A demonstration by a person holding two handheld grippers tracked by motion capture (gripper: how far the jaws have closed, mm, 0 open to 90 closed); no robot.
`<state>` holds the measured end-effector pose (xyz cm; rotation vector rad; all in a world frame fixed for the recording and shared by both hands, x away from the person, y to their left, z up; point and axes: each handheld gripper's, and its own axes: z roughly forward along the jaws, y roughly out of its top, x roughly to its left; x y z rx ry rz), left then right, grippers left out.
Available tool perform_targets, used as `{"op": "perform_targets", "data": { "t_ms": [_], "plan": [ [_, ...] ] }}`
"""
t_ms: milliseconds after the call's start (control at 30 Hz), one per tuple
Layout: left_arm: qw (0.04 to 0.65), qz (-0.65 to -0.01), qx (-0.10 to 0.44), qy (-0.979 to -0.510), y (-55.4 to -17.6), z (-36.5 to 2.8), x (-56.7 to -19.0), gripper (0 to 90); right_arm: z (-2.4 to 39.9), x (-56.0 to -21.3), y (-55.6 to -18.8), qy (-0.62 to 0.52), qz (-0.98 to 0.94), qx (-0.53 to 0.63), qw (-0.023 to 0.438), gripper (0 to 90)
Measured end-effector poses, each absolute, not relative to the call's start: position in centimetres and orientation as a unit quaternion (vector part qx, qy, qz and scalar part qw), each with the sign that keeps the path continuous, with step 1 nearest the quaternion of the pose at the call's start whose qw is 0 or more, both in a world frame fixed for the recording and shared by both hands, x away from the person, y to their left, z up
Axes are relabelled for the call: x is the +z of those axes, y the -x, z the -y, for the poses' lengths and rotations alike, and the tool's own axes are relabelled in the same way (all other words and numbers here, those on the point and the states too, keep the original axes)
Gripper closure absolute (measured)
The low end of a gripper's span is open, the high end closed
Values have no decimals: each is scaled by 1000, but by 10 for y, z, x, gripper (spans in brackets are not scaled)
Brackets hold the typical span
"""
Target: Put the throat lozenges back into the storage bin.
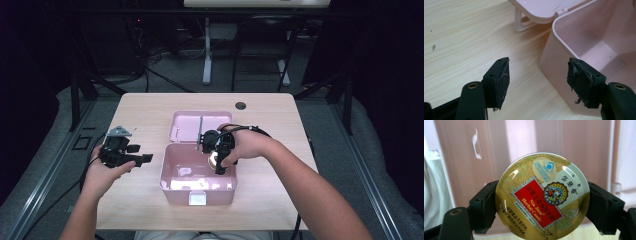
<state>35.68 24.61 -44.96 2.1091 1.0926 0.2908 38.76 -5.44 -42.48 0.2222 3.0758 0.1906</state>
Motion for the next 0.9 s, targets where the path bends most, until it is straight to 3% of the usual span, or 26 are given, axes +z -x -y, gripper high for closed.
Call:
{"op": "perform_targets", "data": {
  "t_ms": [900],
  "plan": [
    [365,-425,113,-821,-357,-246,-450,343,52,-452,-388,-62,-996,48,32,197]
  ]
}}
